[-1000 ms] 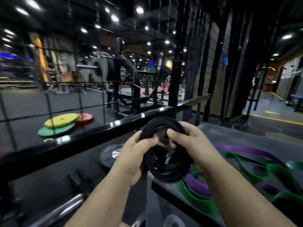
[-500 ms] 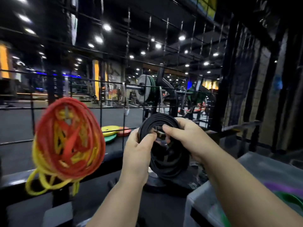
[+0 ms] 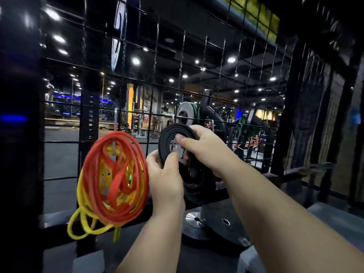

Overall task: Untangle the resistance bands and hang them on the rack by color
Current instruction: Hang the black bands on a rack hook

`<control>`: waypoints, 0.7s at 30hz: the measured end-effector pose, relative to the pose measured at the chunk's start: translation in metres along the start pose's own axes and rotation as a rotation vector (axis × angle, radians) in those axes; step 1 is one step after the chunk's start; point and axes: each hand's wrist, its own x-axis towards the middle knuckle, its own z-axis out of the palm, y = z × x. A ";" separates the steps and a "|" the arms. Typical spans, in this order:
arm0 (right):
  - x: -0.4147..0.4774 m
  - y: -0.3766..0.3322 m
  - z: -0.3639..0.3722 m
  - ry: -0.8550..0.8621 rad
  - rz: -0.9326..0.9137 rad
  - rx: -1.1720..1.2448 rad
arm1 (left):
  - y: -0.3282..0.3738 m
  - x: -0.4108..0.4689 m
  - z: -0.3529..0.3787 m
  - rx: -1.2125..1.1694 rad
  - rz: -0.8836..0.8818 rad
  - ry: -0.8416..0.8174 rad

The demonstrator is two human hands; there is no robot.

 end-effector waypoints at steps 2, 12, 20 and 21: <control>0.006 0.002 0.002 -0.010 0.014 -0.008 | -0.004 0.004 0.002 -0.055 -0.015 0.002; 0.027 0.016 0.006 -0.037 0.095 0.031 | -0.020 0.023 0.005 -0.092 -0.061 0.031; 0.027 0.029 0.002 -0.170 0.283 0.549 | -0.035 0.030 0.000 -0.002 -0.105 0.043; 0.026 0.031 0.003 -0.155 0.319 0.592 | -0.037 0.030 -0.001 0.014 -0.113 0.045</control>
